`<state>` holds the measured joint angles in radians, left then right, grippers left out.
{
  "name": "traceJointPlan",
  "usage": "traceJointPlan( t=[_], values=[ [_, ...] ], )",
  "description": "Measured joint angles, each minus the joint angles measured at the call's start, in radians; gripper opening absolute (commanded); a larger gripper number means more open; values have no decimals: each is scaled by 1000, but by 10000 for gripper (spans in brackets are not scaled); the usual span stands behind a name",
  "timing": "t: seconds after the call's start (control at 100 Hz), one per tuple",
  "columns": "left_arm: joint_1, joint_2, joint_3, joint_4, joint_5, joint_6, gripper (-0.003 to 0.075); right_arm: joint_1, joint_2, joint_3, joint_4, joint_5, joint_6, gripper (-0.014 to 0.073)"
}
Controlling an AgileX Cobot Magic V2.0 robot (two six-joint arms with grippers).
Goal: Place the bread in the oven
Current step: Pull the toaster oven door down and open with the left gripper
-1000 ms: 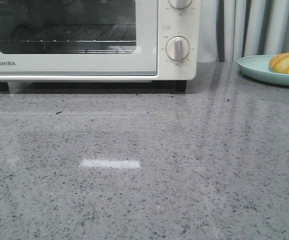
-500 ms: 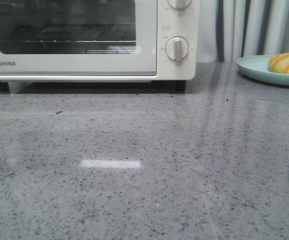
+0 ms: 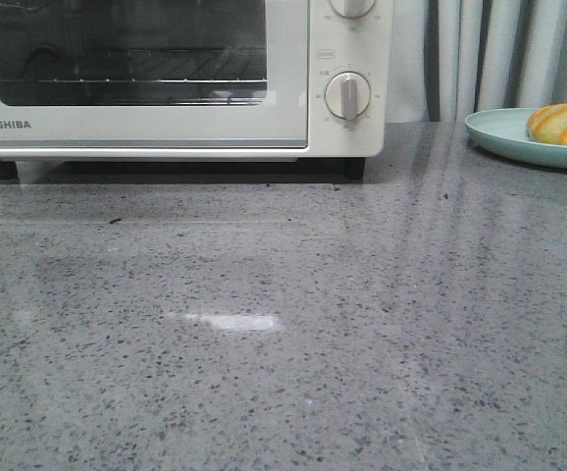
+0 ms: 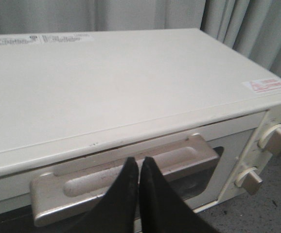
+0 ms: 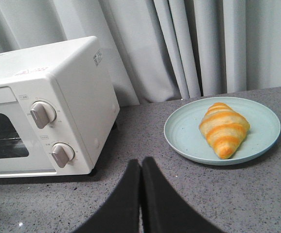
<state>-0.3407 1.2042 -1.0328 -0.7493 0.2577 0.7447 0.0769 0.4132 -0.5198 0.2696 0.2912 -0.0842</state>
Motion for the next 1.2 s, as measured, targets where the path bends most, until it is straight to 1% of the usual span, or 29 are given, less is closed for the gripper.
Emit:
traceJointPlan(
  t=[0.13, 0.22, 0.32, 0.57, 0.78, 0.98, 1.06, 1.2],
  values=[
    [0, 84, -22, -3, -11, 2, -21, 0, 0, 0, 0, 5, 0, -69],
    [0, 108, -34, -8, -31, 2, -21, 0, 0, 0, 0, 10, -2, -69],
    [0, 121, -40, -7, -26, 2, -22, 0, 0, 0, 0, 12, -2, -69],
    [0, 99, -36, 39, 85, 4, -22, 0, 0, 0, 0, 20, -2, -69],
    [0, -11, 83, 33, 188, 4, -22, 0, 0, 0, 0, 27, -2, -69],
    [-7, -78, 275, 40, 343, 4, -22, 0, 9, 0, 0, 29, -5, -69],
    [-7, -78, 347, 61, 345, 4, -22, 0, 13, 0, -1, 31, -5, -69],
    [-7, -103, 416, 62, 285, 4, -22, 0, 29, 0, -5, 31, -6, -69]
  ],
)
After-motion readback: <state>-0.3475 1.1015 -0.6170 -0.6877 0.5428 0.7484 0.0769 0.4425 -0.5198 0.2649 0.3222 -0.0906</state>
